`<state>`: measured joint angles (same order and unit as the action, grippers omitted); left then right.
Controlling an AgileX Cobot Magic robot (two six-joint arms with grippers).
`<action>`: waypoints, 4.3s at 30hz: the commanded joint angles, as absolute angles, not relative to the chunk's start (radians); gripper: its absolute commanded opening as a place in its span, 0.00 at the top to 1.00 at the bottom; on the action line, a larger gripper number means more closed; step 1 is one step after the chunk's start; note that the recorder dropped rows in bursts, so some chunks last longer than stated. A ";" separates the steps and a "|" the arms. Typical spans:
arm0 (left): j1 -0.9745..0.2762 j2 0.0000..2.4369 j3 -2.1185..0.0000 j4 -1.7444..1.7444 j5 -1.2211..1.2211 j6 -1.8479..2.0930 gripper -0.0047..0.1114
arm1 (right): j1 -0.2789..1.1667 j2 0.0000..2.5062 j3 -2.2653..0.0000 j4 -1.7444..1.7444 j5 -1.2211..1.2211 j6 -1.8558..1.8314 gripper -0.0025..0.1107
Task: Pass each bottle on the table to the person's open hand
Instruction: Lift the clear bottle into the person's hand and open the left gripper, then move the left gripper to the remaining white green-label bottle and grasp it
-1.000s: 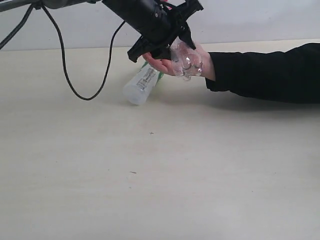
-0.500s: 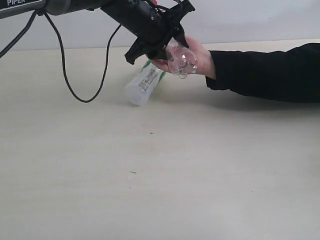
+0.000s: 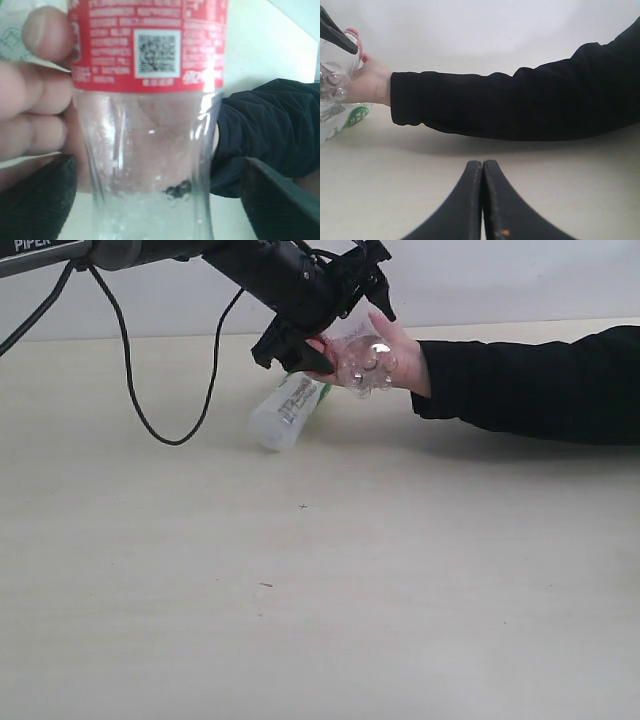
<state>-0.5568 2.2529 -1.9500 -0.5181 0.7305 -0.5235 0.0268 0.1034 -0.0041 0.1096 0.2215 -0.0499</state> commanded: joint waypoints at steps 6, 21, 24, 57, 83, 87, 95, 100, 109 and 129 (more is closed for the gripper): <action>-0.555 2.218 -1.956 -0.564 0.766 -0.427 0.23 | 0.023 0.106 0.000 0.104 0.212 -0.051 0.98; -0.557 2.027 -1.956 -0.379 1.066 -0.046 0.23 | 0.023 0.106 0.000 0.104 0.212 -0.051 0.98; -0.559 2.007 -1.956 -0.284 1.119 -0.007 0.23 | 0.023 0.106 0.000 0.104 0.212 -0.051 0.98; -0.559 2.001 -1.740 -0.062 0.789 0.134 0.23 | 0.023 0.106 0.000 0.104 0.212 -0.051 0.98; -0.559 2.183 -1.707 -0.072 0.516 0.153 0.23 | 0.023 0.106 0.000 0.104 0.214 -0.051 0.98; -0.559 2.214 -1.707 -0.070 0.490 0.153 0.23 | 0.023 0.106 0.000 0.104 0.214 -0.051 0.98; -0.557 2.269 -1.709 -0.065 0.437 0.153 0.23 | 0.023 0.106 0.000 0.104 0.214 -0.051 0.98; -0.557 2.297 -1.709 -0.062 0.396 0.153 0.23 | 0.023 0.106 0.000 0.104 0.214 -0.051 0.98; -0.557 2.316 -1.709 -0.048 0.393 0.153 0.23 | 0.023 0.106 0.000 0.104 0.214 -0.051 0.98; -0.557 2.316 -1.709 -0.038 0.417 0.153 0.23 | 0.023 0.106 0.000 0.104 0.212 -0.051 0.98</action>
<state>-0.5568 2.3215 -1.7098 -0.0443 0.4160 0.1497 0.0268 0.1034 -0.0041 0.1096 0.2215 -0.0499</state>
